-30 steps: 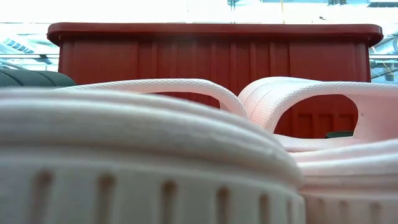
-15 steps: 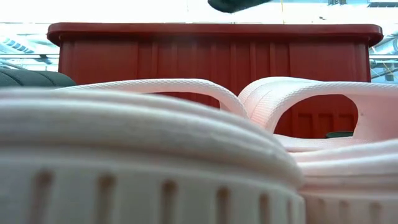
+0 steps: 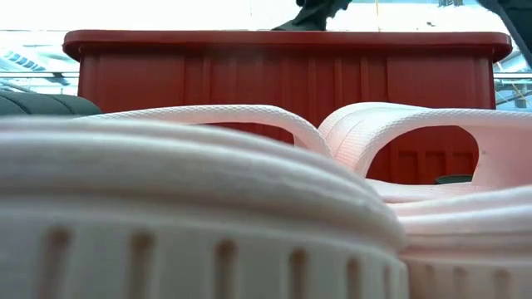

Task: Pick and place slides into bin
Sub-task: Put the black slipper into the red bin

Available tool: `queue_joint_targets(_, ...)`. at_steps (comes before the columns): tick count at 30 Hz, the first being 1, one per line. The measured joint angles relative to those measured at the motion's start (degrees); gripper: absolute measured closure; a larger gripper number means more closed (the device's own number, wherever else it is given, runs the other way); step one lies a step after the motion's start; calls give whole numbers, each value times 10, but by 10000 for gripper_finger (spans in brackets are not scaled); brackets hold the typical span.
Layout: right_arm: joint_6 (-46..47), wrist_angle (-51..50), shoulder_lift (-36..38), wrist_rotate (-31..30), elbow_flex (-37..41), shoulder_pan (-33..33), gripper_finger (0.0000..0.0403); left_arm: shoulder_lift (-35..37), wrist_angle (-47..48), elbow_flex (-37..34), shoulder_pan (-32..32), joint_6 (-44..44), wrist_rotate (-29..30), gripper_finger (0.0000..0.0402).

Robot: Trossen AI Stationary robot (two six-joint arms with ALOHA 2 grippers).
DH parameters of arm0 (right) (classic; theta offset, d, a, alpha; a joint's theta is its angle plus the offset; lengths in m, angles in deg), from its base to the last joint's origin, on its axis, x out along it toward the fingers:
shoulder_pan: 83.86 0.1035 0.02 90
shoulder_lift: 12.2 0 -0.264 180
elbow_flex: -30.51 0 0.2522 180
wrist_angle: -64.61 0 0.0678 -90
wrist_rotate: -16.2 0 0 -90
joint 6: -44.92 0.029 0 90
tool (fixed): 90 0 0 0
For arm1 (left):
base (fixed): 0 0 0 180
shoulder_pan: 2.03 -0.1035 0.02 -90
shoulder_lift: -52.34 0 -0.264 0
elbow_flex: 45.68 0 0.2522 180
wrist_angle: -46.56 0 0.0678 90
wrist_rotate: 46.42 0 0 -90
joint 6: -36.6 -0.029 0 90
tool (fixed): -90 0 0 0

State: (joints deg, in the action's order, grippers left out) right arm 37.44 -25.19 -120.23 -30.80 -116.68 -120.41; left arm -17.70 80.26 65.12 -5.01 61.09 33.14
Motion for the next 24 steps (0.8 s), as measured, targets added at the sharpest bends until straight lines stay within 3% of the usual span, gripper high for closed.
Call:
queue_joint_targets(10, -125, -139, -101, 77, 0, 18, 399, 0, 0, 0, 0, 0, -2, 249)
queue_joint_targets(16, -151, -139, -144, 113, 15, 50, 399, 0, 1, 0, 0, -1, -2, 249)
queue_joint_targets(24, -175, -139, -187, 107, 34, 98, 399, 0, 18, 0, 0, 1, -6, 249)
